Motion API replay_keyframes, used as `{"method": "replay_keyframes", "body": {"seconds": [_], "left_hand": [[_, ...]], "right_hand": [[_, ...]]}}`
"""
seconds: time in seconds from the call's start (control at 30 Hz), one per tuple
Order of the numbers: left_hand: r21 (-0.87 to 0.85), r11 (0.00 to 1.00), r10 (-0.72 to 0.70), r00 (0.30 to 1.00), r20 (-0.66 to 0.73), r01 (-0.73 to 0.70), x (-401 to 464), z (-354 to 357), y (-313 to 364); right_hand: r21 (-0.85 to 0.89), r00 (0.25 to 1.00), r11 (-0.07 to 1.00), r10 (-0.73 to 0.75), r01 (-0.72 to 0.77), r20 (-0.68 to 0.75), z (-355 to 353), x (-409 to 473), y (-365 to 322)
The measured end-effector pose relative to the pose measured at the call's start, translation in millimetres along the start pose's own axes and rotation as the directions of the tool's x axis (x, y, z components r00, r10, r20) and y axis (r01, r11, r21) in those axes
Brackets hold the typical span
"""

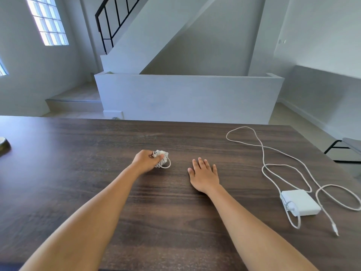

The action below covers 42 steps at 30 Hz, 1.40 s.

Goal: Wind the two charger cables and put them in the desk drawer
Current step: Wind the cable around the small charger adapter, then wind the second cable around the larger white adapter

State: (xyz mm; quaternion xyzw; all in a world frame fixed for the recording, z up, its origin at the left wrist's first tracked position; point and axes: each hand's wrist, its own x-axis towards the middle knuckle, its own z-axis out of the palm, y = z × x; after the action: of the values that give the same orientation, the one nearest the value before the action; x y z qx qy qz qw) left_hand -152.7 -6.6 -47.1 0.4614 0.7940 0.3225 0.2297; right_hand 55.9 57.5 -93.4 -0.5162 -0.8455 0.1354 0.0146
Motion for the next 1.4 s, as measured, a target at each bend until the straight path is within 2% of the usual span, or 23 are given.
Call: {"method": "replay_keyframes", "body": {"seconds": [0.13,0.3,0.43,0.7,0.8,0.87,0.97,1.17,1.3,1.4], "left_hand": [[0.065,0.998,0.024,1.000,0.001,-0.024,-1.8,1.2,-0.1],[0.090,0.996,-0.004,0.997,0.076,-0.003,3.2,-2.3,-1.4],[0.148,0.987,0.048,0.988,0.149,-0.070,0.6,-3.7,0.3],[0.239,0.970,0.011,0.988,0.154,-0.048,7.0,-7.7,2.4],[0.330,0.943,-0.007,0.992,0.123,-0.034,13.3,-6.7,9.7],[0.420,0.903,0.061,0.995,0.085,-0.091,20.0,-2.7,20.6],[0.467,0.860,0.183,0.979,0.093,-0.205,28.3,13.5,49.5],[0.399,0.824,0.312,0.909,0.276,-0.404,18.3,87.1,124.6],[0.338,0.749,0.431,0.806,0.405,-0.570,-11.7,149.3,178.5],[0.233,0.681,0.539,0.691,0.481,-0.694,-43.8,186.0,215.8]], "right_hand": [[-0.011,1.000,1.000,0.005,-0.005,0.000,1.0,-0.9,0.0],[-0.012,1.000,1.000,0.005,-0.005,-0.005,2.4,-1.7,-0.3],[-0.007,1.000,1.000,-0.001,0.001,0.001,0.3,-2.6,-0.2],[0.023,1.000,1.000,-0.002,0.002,-0.007,-2.7,-6.1,0.7],[0.042,1.000,0.999,0.012,-0.011,-0.024,-8.7,-11.4,6.2],[0.054,0.998,0.998,0.031,-0.028,-0.050,-17.3,-16.7,13.3],[0.074,0.992,0.995,0.073,-0.065,-0.107,-37.1,-25.8,33.5],[0.114,0.944,0.974,0.218,-0.195,-0.248,-75.9,-65.6,94.4],[0.194,0.871,0.940,0.335,-0.281,-0.359,-102.5,-112.6,143.8],[0.252,0.796,0.894,0.446,-0.371,-0.409,-111.9,-150.1,183.5]]}}
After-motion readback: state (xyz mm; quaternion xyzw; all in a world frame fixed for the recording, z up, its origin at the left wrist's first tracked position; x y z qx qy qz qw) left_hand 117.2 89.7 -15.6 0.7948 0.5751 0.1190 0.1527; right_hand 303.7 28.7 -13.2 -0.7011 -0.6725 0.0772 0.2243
